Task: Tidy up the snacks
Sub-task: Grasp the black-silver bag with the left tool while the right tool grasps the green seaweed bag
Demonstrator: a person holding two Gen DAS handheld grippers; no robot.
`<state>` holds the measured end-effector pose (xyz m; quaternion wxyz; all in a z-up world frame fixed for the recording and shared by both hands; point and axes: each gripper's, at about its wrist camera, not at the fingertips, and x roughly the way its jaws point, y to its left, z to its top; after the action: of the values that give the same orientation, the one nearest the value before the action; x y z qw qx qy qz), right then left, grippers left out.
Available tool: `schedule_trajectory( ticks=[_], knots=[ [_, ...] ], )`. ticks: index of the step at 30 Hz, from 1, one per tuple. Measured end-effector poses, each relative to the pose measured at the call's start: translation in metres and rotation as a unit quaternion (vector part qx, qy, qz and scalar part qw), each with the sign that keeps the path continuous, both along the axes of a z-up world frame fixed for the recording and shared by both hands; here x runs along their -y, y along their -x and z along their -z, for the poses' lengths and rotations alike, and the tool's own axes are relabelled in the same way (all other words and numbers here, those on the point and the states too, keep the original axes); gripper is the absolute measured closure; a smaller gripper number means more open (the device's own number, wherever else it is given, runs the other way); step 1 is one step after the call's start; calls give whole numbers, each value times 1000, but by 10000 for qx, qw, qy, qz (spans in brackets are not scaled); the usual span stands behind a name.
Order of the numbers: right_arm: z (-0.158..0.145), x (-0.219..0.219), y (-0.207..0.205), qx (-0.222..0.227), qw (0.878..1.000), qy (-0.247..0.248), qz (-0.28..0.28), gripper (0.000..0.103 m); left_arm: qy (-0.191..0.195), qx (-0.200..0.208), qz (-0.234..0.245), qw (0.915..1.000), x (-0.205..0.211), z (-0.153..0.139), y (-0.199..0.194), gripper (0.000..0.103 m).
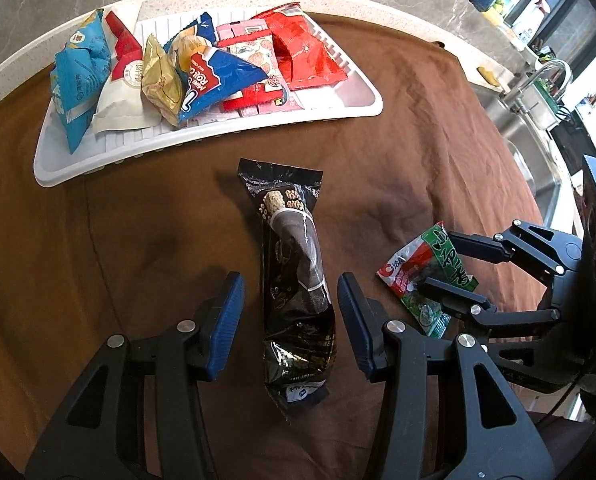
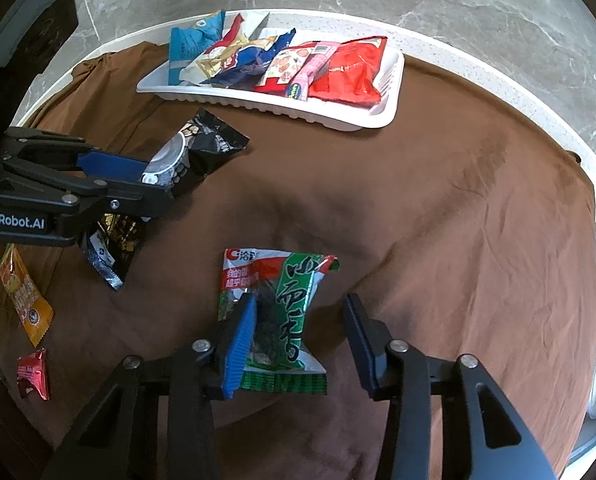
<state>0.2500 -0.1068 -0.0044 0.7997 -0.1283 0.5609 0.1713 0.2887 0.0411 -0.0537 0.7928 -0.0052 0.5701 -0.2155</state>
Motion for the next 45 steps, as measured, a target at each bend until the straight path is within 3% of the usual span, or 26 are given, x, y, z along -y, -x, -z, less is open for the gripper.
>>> schedule_trajectory(
  ticks=[11, 17, 27, 35, 45],
  knots=[
    [-1, -1, 2, 10, 10000, -15, -55, 58, 10, -70, 37, 10000, 4, 7, -1, 57],
    [-1, -7, 4, -18, 9998, -127, -181, 82, 196, -85, 42, 9998, 3, 10, -2, 57],
    [-2, 7, -2, -262, 9975, -649, 110, 88, 560, -165, -33, 9983, -4, 13, -7, 73],
    [-4, 29, -8, -633, 9857, -1416, 659, 88, 744, -182, -153, 9969, -10, 10, -5, 78],
    [-7, 52, -13, -1045, 9582, -2337, 1278, 88, 1041, -156, -246, 9941, -19, -3, 0, 81]
  ],
)
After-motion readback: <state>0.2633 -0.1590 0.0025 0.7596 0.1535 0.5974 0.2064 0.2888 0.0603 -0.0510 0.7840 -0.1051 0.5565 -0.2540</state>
